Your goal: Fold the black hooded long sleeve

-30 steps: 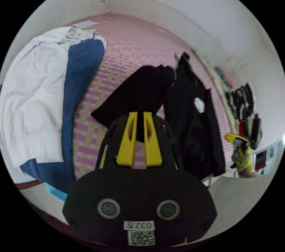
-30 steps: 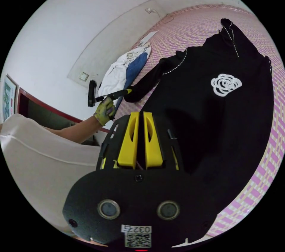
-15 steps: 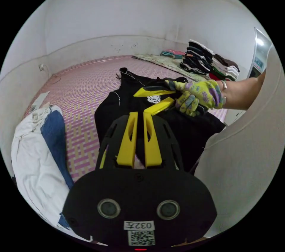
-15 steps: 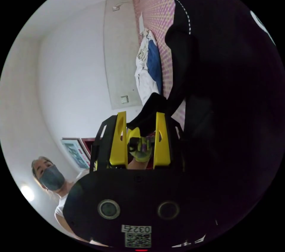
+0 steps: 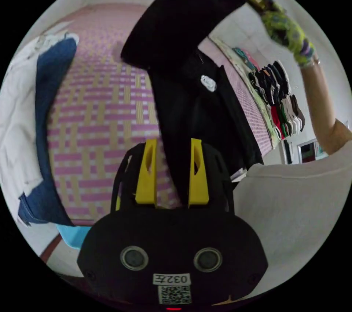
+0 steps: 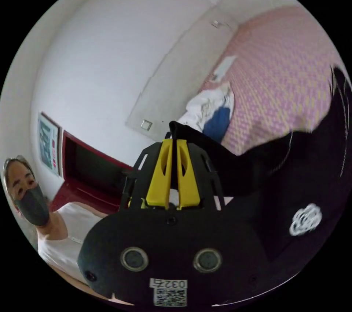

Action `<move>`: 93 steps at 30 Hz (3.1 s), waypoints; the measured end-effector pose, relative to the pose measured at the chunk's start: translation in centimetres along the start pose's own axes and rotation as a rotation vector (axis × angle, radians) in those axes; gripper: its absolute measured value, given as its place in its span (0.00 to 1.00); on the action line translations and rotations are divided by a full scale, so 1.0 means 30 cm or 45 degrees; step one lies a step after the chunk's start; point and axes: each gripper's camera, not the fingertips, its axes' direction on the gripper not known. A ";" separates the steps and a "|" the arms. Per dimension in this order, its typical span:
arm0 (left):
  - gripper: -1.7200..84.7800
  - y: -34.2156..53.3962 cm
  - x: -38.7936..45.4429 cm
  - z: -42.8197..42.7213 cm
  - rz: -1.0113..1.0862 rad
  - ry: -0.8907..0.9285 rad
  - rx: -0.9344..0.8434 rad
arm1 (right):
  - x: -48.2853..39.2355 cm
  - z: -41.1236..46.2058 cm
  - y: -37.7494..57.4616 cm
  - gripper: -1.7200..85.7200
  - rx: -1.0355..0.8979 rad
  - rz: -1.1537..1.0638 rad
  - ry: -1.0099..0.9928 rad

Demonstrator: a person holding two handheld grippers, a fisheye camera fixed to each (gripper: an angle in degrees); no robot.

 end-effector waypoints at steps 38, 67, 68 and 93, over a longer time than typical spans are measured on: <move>0.00 -0.458 0.432 0.491 0.293 0.189 -0.800 | 0.263 -1.159 0.558 0.01 0.824 0.450 0.475; 0.04 -0.325 -0.433 0.238 -0.362 0.984 0.079 | -0.407 0.262 0.896 0.01 -0.431 -0.772 0.403; 0.05 -0.320 -0.461 0.248 -0.382 0.965 0.064 | -0.353 0.336 0.949 0.01 -0.486 -0.709 0.402; 0.08 -1.549 -0.498 0.793 -0.062 0.512 -0.228 | -0.312 0.610 1.187 0.01 -0.322 -0.192 0.513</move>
